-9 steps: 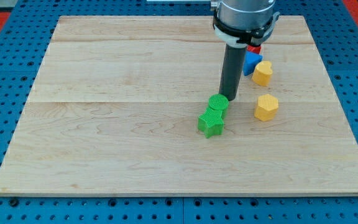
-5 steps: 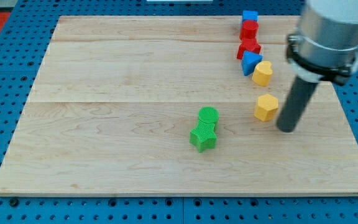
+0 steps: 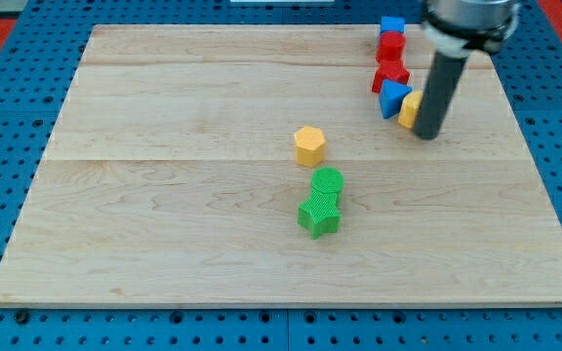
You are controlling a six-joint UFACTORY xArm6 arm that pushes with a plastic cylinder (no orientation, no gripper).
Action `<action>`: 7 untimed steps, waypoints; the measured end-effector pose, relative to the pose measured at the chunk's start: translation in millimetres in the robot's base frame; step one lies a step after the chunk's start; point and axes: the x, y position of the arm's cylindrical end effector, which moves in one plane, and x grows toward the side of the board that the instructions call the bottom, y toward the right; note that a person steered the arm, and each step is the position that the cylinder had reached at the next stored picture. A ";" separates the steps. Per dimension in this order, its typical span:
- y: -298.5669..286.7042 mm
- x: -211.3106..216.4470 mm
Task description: Place the yellow blocks on top left of green blocks
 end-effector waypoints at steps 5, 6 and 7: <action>-71.5 -22.7; -124.8 -18.2; -153.3 -19.6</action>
